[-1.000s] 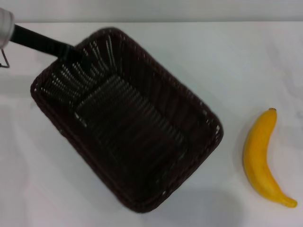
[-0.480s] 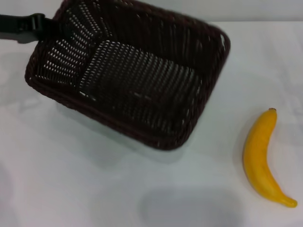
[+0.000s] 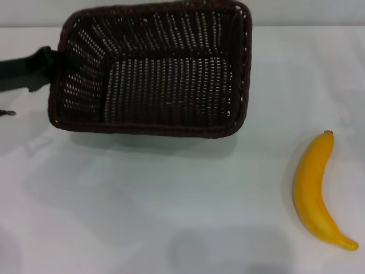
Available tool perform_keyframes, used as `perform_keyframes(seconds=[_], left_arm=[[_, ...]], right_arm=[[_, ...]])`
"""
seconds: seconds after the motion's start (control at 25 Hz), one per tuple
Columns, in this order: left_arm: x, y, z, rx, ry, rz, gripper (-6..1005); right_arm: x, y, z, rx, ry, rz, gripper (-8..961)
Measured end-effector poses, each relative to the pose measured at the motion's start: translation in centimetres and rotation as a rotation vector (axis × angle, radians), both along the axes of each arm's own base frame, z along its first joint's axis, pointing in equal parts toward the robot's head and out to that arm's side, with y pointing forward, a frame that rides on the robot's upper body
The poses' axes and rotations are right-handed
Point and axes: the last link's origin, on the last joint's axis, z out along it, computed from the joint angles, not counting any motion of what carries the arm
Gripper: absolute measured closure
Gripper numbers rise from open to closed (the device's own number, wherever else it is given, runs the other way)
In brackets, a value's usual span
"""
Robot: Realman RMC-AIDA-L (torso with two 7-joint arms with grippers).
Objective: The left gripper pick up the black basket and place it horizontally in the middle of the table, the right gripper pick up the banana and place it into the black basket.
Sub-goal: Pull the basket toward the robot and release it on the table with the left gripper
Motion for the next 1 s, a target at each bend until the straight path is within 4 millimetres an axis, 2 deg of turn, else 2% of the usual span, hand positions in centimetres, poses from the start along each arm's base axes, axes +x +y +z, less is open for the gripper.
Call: perform_keyframes(seconds=[0.2, 0.68, 1.0], left_arm=[[-0.3, -0.7, -1.8, 0.022, -0.061, 0.053, 803], [0.2, -0.9, -3.5, -0.037, -0.080, 0.105, 795], [0.2, -1.2, -4.1, -0.038, -0.098, 0.109, 678]], right_arm=[[-0.3, 0.9, -0.1, -0.015, -0.004, -0.011, 95], [-0.2, 1.1, 0.5, -0.001, -0.011, -0.015, 95], [-0.1, 1.0, 0.8, 0.007, -0.013, -0.016, 96]])
